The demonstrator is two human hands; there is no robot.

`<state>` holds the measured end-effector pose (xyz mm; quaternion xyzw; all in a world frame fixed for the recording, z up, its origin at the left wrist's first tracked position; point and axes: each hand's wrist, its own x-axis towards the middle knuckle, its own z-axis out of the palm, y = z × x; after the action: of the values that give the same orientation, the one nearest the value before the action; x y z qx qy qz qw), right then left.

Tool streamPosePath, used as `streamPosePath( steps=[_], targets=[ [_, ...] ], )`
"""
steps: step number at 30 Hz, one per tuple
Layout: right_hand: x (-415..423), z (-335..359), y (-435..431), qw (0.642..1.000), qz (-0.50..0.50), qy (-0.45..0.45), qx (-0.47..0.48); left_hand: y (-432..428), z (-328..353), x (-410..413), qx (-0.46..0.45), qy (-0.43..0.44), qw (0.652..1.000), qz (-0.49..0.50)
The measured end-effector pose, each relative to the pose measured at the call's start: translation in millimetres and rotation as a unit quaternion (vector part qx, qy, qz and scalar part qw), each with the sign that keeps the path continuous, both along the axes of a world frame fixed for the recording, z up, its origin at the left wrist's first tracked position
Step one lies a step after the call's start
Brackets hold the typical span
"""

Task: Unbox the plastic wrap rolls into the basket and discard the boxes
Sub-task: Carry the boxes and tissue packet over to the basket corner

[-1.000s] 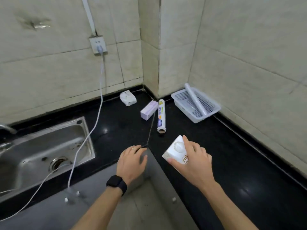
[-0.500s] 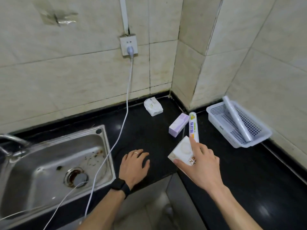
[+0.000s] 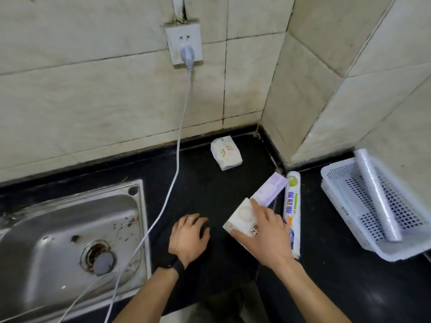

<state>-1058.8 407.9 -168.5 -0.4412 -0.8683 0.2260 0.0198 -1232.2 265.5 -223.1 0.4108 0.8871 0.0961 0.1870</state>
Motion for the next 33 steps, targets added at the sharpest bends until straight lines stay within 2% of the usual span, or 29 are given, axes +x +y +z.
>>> streamPosePath(
  steps=[8, 16, 26, 33],
  targets=[
    [-70, -39, 35, 0.999, 0.048, -0.017, -0.006, 37, -51, -46, -0.041, -0.031, 0.999, -0.005],
    [-132, -69, 62, 0.996, 0.068, -0.007, -0.054, 42, -88, -85, -0.062, -0.041, 0.997, 0.036],
    [-160, -107, 77, 0.991, 0.124, -0.038, -0.03, 37, -96, -90, -0.069, -0.02, 0.997, 0.029],
    [-161, -103, 80, 0.986, 0.149, -0.072, -0.03, 37, -93, -90, -0.088, -0.019, 0.996, 0.02]
  ],
)
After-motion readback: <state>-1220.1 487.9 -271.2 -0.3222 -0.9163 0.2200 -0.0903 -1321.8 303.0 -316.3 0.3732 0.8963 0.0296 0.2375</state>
